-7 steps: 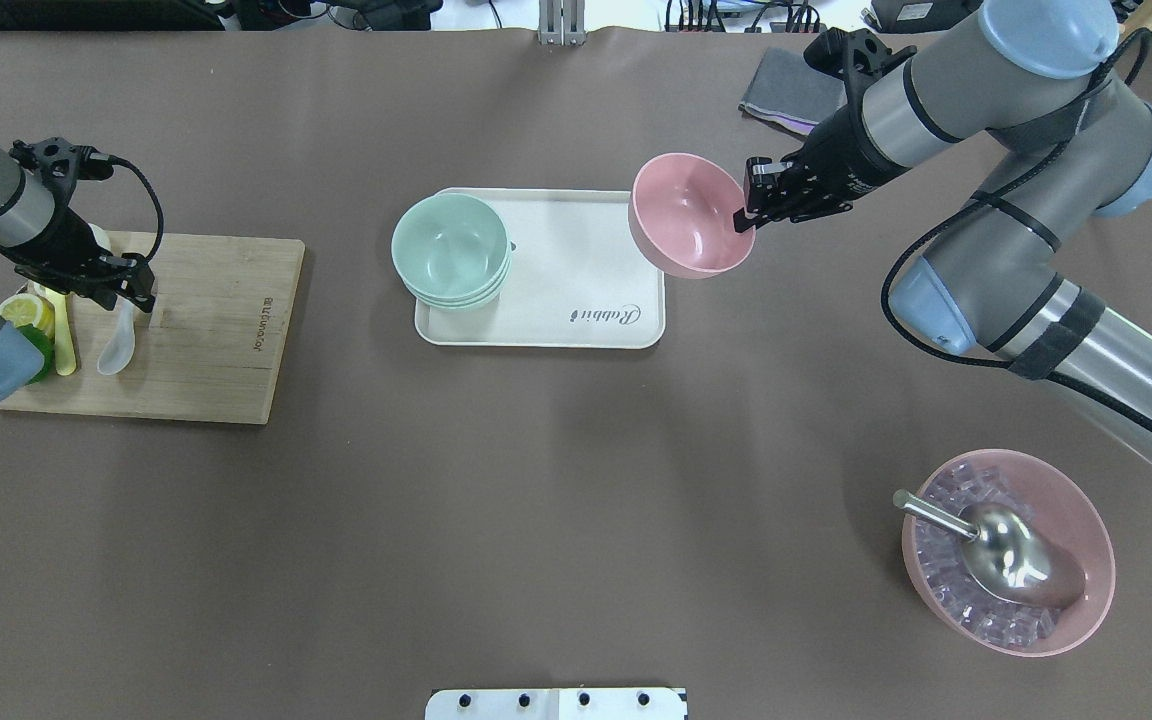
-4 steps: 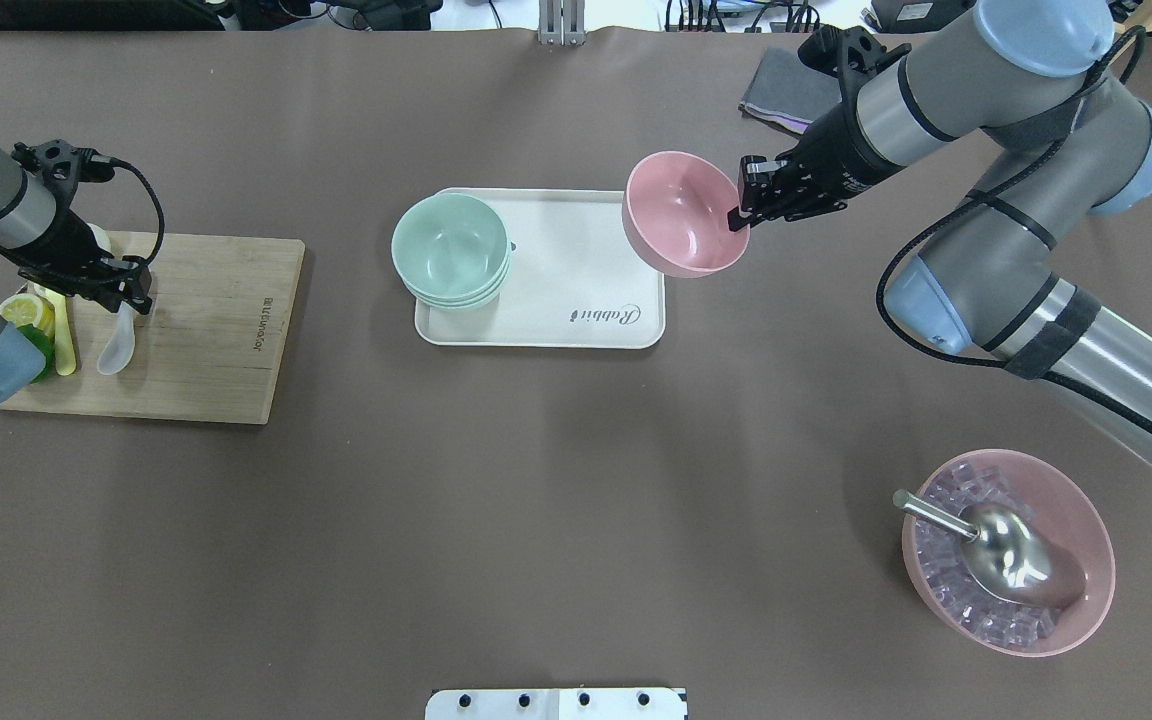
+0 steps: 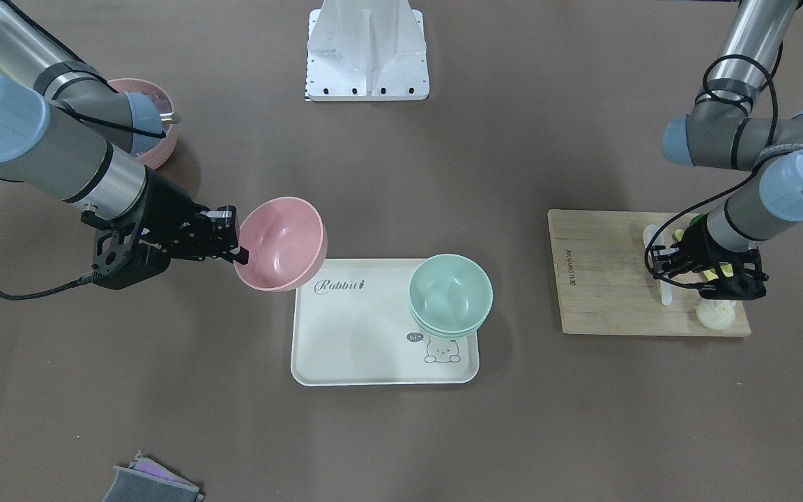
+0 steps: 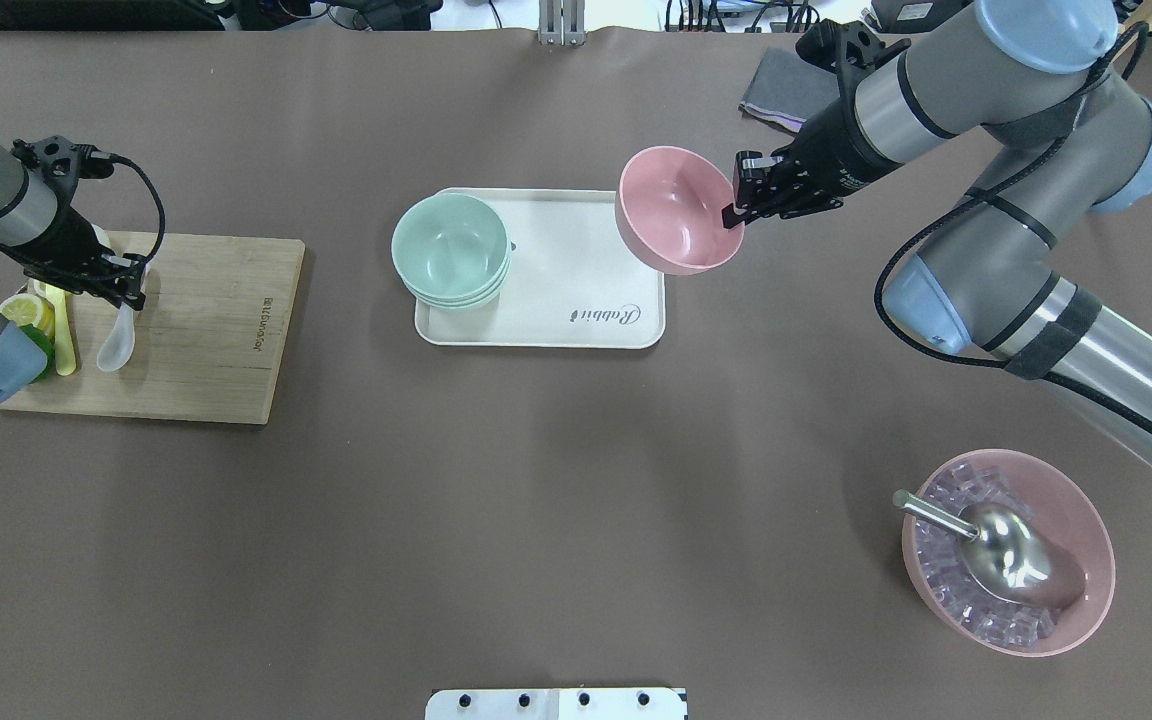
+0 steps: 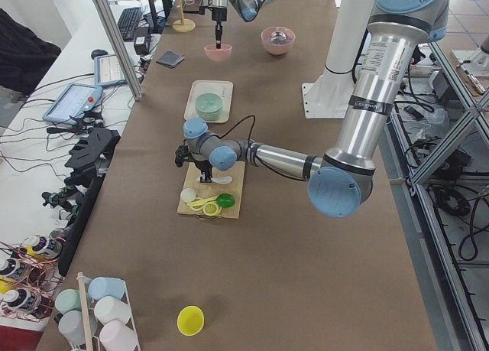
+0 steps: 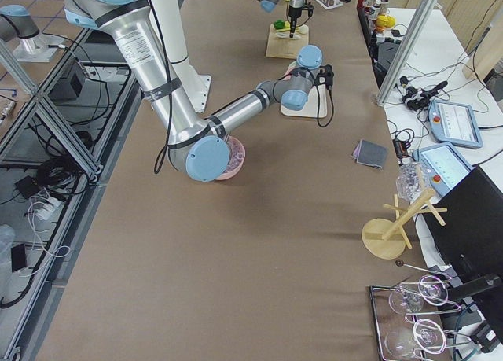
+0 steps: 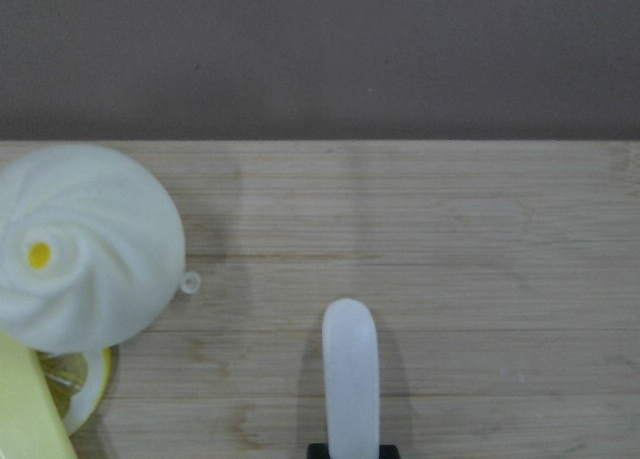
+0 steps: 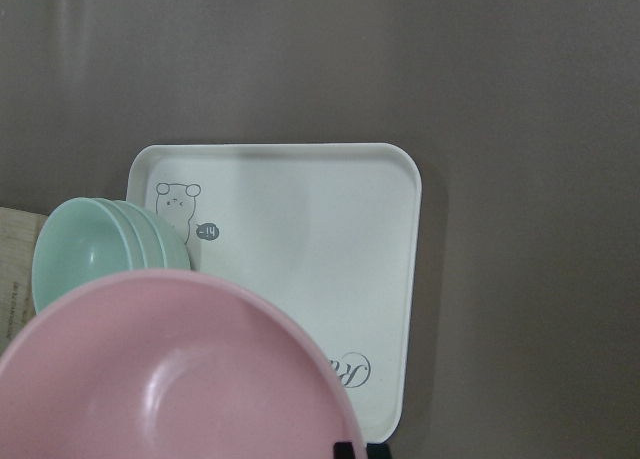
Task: Stack pink bowl on green and place spoon
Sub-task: 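Carry the pink bowl toward the green bowls on the tray with the right gripper, then lower the pink bowl onto the green bowl stack and release with the right gripper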
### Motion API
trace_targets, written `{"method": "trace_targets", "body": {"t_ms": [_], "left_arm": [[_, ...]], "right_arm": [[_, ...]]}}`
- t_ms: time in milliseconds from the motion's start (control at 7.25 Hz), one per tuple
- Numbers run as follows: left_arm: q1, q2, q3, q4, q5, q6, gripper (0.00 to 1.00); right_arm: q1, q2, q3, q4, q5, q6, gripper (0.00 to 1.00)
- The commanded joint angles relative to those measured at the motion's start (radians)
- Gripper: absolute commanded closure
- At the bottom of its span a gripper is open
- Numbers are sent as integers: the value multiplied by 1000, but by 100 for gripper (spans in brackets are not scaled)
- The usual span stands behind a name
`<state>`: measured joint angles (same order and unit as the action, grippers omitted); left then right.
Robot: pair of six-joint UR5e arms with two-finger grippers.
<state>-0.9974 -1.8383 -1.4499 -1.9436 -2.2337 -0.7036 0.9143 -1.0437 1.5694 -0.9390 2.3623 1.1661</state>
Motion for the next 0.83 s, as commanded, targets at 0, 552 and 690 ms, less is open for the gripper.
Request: {"method": "trace_targets", "body": {"t_ms": [0, 552, 690], "left_arm": [[-13, 4, -44, 3, -38, -4, 100], [-129, 1, -158, 130, -196, -7, 100], [-129, 1, -156, 129, -196, -5, 100]], "right_arm": [[-3, 8, 24, -1, -2, 26, 100], [-155, 105, -15, -1, -211, 172, 100], [-173, 146, -53, -1, -248, 181, 100]]}}
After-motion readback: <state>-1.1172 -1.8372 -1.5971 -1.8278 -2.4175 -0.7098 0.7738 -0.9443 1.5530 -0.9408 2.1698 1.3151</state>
